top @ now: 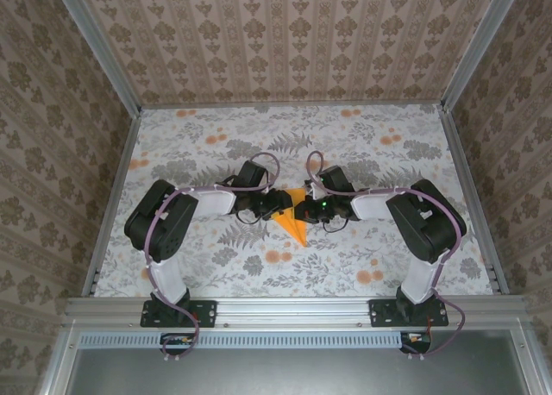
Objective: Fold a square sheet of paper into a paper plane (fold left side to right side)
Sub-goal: Fourth fold the wing at the center of the table.
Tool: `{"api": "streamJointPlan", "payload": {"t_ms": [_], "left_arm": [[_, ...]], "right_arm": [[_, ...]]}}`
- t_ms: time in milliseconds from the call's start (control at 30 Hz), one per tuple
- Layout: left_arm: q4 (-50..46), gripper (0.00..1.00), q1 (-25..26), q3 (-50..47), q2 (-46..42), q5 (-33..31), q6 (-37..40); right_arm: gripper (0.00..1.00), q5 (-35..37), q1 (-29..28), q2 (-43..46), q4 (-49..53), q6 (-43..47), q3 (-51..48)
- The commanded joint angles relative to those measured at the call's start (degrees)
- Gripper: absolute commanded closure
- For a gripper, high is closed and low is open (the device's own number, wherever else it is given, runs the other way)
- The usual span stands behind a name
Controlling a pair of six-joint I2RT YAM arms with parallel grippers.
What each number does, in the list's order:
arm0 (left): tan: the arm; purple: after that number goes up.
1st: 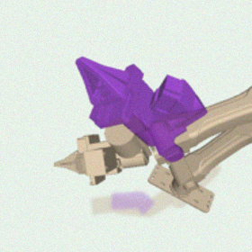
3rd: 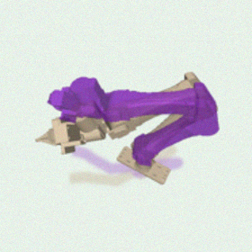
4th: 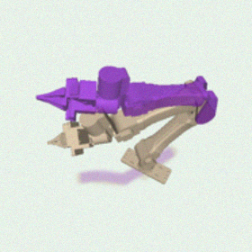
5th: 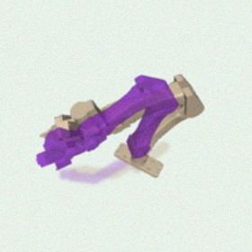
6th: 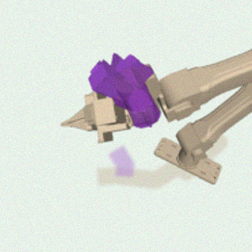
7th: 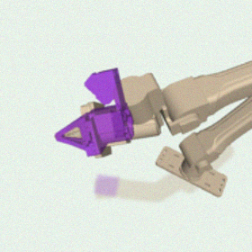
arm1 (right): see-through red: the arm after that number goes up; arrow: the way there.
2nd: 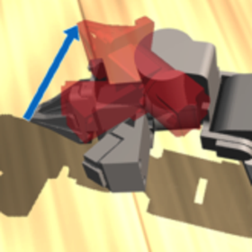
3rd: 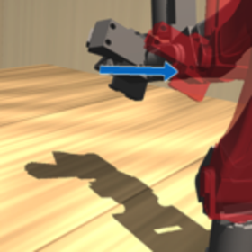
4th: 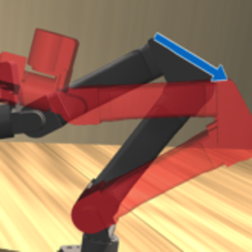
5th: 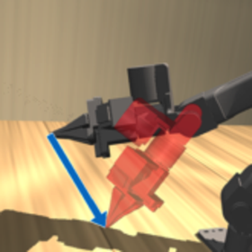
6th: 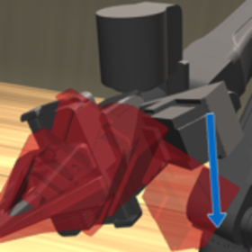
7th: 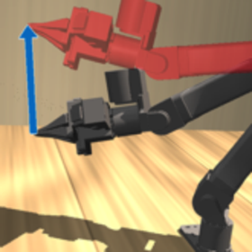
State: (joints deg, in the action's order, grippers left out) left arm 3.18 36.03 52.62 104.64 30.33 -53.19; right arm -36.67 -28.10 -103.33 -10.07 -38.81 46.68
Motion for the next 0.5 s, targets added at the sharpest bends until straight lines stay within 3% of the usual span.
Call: {"api": "streamJointPlan", "payload": {"t_ms": [0, 467], "left_arm": [[-4.03, 0.52, 0.02, -0.12, 0.93, -2.47, 1.14], [-3.8, 0.52, -0.17, -0.78, 0.4, -2.47, 1.16]], "right_arm": [[1.0, 0.13, 0.37, 0.96, 0.65, 0.75, 0.53], [1.0, 4.41, 2.01, 4.1, 8.12, 5.17, -0.1]]}}
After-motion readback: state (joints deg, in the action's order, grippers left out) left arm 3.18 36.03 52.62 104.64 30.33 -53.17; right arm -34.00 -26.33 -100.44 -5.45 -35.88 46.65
